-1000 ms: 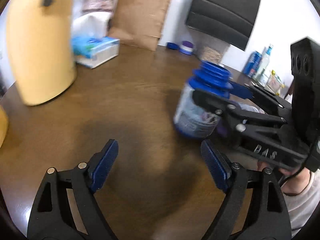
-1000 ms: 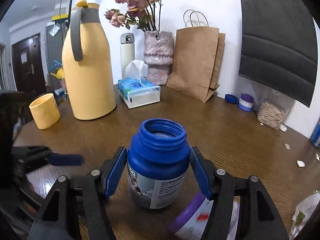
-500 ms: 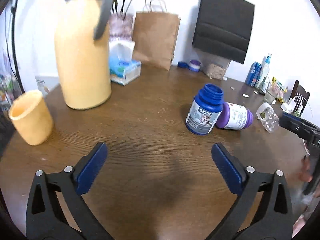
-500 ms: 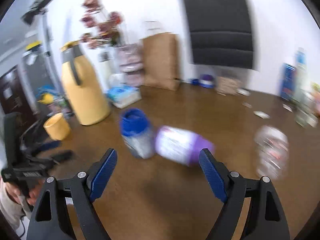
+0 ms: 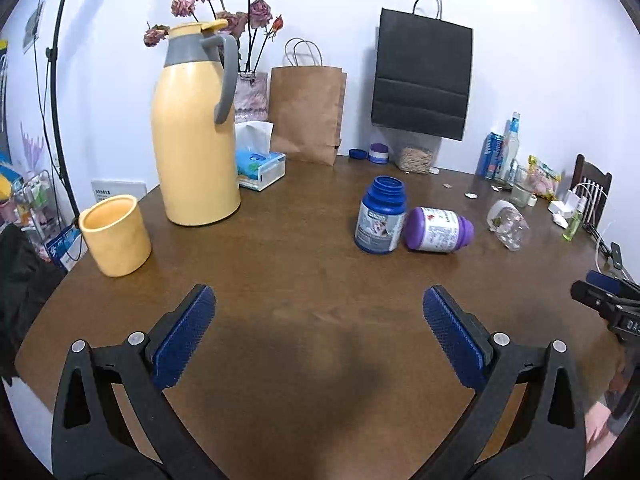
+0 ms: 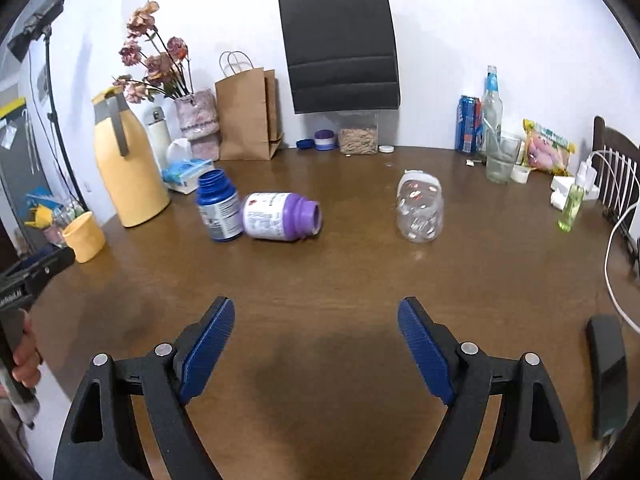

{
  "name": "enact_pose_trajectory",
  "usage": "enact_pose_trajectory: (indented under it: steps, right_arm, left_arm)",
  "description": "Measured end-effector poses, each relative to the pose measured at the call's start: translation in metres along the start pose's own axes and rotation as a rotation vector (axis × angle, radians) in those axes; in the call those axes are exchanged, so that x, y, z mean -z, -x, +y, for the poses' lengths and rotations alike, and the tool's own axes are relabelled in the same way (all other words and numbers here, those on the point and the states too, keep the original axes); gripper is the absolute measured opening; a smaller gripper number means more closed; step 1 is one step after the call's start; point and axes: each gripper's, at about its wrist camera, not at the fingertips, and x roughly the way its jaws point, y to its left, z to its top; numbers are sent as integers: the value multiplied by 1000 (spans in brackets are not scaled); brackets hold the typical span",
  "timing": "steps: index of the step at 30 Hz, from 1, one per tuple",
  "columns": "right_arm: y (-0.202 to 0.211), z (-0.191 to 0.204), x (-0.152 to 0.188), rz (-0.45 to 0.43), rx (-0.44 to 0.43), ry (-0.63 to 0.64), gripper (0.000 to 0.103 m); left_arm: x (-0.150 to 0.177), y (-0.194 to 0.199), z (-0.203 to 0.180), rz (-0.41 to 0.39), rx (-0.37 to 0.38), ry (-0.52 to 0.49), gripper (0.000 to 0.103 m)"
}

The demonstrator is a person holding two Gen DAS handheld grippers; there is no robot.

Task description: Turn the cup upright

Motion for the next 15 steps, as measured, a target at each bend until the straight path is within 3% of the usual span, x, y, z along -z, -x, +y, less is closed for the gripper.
enact_pose_trajectory:
  steps: [2, 7, 9, 15]
  right_arm:
    - [16, 7, 6, -18, -6, -12, 88]
    - [69, 27, 28, -111, -90, -9, 88]
    - [86, 38, 40, -126, -85, 12, 88]
    - [115, 62, 78, -147, -46, 108, 88]
  left_arm:
    - [7, 22, -2, 18, 12, -9, 103]
    - [33, 95, 3, -99, 20, -14, 103]
    - [43, 113, 6, -112, 19, -36, 103]
    - [71, 141, 14, -129, -68, -22, 103]
